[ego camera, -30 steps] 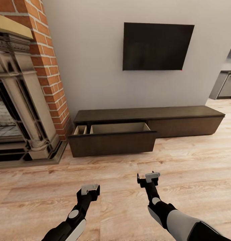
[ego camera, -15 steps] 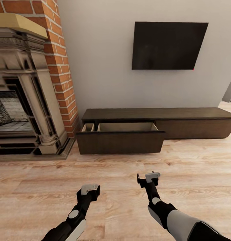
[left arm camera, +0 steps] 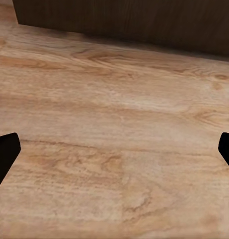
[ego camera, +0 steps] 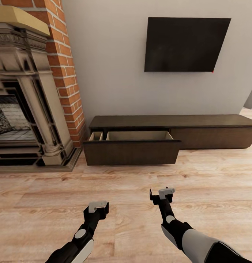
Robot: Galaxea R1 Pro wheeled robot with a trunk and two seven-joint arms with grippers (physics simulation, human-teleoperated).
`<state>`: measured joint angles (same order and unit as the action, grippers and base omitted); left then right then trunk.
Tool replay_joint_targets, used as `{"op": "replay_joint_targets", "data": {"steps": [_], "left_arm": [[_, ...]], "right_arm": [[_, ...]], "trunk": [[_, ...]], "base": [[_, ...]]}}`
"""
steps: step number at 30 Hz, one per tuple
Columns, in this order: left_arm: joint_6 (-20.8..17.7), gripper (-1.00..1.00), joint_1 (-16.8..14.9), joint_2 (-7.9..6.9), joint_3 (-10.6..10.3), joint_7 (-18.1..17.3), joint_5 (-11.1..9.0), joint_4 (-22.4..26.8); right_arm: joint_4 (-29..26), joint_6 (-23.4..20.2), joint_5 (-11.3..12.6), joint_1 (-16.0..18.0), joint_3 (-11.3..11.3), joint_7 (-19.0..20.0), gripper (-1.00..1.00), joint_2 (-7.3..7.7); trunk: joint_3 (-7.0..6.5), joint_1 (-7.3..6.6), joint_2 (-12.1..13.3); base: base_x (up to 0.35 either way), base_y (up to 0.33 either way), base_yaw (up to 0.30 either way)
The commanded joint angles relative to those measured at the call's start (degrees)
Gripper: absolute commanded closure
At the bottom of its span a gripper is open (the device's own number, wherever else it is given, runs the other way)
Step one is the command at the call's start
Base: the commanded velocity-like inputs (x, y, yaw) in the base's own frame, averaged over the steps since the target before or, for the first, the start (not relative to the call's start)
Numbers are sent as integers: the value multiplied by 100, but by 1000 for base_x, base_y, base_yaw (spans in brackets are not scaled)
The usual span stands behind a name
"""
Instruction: Place each of the two pumpkins and all three candles from the living room inside a cabinet in the living room (use any cabinet), then make sure every cabinet is closed, and position the cauldron so it is next to a table in the living room.
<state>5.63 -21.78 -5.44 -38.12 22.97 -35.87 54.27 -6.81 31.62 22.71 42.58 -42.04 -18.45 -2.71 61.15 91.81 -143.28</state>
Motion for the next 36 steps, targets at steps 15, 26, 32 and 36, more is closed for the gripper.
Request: {"op": "replay_joint_targets", "data": {"steps": [15, 26, 32, 36], "left_arm": [[44, -100, -10, -2, -31, 33, -62, 5], [44, -100, -6, -9, -37, 32, -61, 5], [44, -100, -6, -10, -30, 32, -60, 5], [44, -100, -7, -10, -29, 32, -60, 5]], "right_arm": [[4, 20, 41, 4, -50, -27, -100, -3], [4, 19, 41, 4, -50, -27, -100, -3], [4, 19, 41, 4, -50, -27, -100, -6], [4, 19, 41, 4, -50, -27, -100, -4]], "trunk": [[293, 32, -20], [537, 61, -34], [670, 76, -42], [758, 86, -48]], "base": [[0, 0, 0], [0, 0, 0], [0, 0, 0], [0, 0, 0]]}}
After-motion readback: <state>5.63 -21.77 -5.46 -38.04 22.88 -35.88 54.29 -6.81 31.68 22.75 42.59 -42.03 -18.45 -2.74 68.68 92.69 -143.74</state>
